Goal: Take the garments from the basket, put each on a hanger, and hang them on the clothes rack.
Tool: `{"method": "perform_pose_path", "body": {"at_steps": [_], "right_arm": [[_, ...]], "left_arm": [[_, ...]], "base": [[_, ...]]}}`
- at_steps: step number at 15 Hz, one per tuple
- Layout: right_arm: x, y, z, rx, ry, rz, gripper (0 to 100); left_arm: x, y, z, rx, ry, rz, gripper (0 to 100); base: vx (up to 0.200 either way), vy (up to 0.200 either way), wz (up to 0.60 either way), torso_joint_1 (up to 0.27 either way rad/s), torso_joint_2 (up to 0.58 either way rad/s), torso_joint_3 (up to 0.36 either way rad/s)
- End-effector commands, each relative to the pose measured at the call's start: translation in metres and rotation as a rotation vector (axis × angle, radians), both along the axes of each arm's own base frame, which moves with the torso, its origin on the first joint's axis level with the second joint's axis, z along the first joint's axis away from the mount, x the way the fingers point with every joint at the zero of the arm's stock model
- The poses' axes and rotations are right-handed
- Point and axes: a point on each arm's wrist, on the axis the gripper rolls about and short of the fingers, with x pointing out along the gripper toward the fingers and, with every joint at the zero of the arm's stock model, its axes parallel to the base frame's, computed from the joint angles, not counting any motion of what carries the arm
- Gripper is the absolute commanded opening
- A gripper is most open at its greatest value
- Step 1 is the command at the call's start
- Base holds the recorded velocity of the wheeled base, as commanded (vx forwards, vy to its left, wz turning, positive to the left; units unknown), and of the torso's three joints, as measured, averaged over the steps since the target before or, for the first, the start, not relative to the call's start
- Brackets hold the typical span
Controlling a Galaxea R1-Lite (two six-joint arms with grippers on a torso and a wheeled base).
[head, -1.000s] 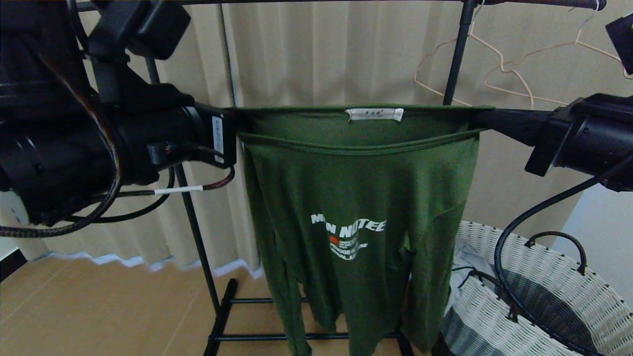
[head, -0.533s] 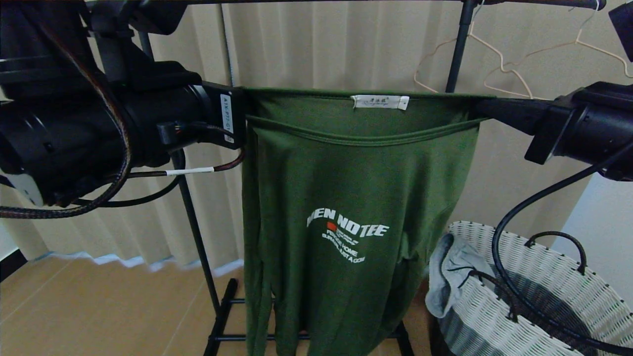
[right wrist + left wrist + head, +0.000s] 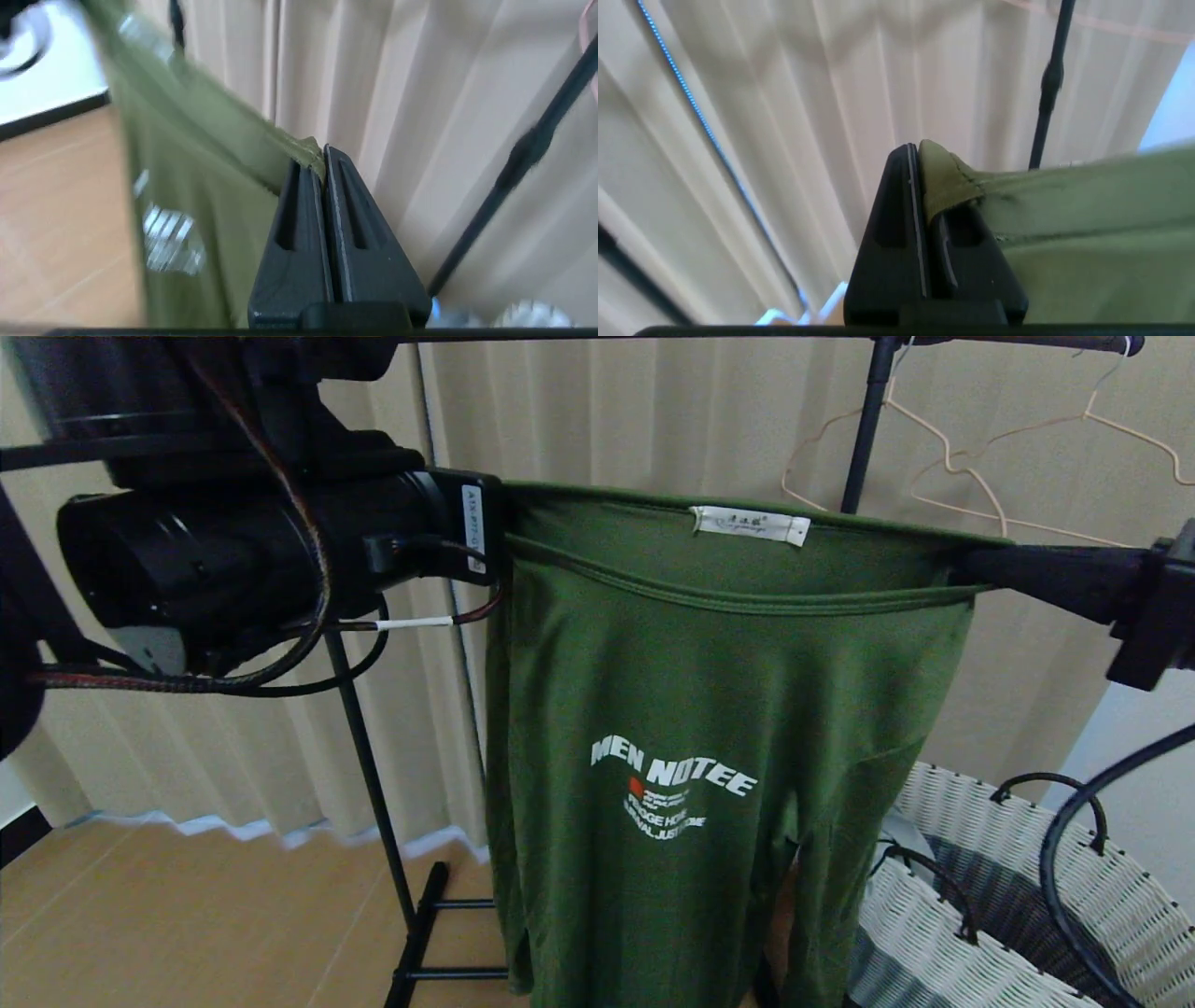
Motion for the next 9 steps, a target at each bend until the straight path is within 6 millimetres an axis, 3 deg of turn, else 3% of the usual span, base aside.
{"method": "perform_pose_path", "body": {"at_steps": [1,4,8,9], "right_arm": [[-0.035,-0.008,0.009,0.015,-0.035,0.037,0],[-0.050,-0.005,0.006,0.019,-0.040,0.103,0],[-0.048,-0.004,0.001,0.010,-0.022,0.100,0],[-0.041,-0.001,-0.001,0.003,-0.014,0.091,0]], "left_arm": [[0.019,-0.014,-0.005,-0.007,0.016,0.005,0],[0.029,-0.023,-0.008,-0.024,0.033,0.004,0],[0.030,-0.025,-0.013,-0.016,0.045,0.002,0],[0.021,-0.019,-0.011,-0.006,0.056,0.000,0]], "base": [[0.000,0.000,0.00,0.000,0.00,0.000],[0.000,0.000,0.00,0.000,0.00,0.000],[0.000,0.000,0.00,0.000,0.00,0.000],[0.000,0.000,0.00,0.000,0.00,0.000]]}}
